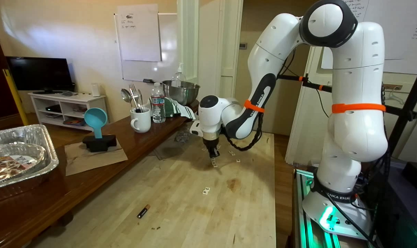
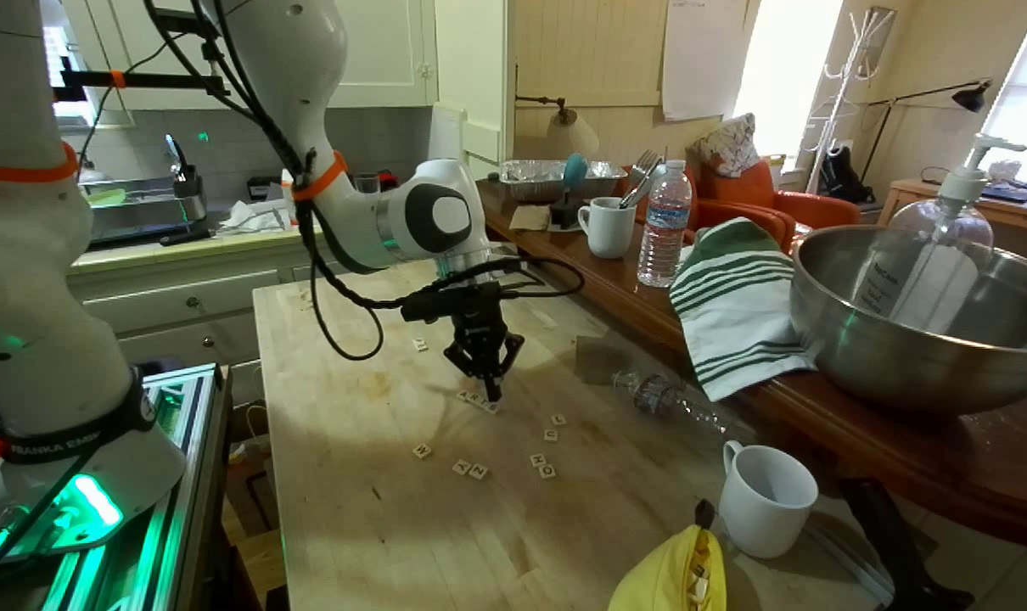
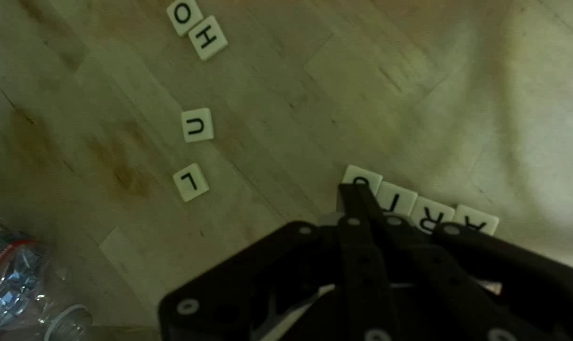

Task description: Move the tile letter s from the left word to the right word

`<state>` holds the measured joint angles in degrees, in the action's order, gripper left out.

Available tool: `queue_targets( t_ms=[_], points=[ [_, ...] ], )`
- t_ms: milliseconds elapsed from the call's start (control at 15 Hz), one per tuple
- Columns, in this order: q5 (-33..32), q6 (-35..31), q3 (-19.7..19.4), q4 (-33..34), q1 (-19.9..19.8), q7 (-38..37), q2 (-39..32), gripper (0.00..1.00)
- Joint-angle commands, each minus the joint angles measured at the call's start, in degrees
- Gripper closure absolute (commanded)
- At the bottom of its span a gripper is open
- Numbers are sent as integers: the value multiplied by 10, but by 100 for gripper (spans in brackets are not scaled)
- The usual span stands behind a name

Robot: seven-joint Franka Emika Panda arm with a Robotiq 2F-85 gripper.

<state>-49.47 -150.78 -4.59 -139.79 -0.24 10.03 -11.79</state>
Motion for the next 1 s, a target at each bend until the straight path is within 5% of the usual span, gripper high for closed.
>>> queue_targets(
  t_ms=[0,733,800,867,933],
  points=[
    [38,0,13,-14,-13,23,19,100],
    [240,26,30,-18,-18,115,51,100],
    [252,28,30,-21,-19,121,56,98],
    [269,30,31,-24,-21,131,63,73],
    [283,34,32,-26,-22,140,68,72]
  ],
)
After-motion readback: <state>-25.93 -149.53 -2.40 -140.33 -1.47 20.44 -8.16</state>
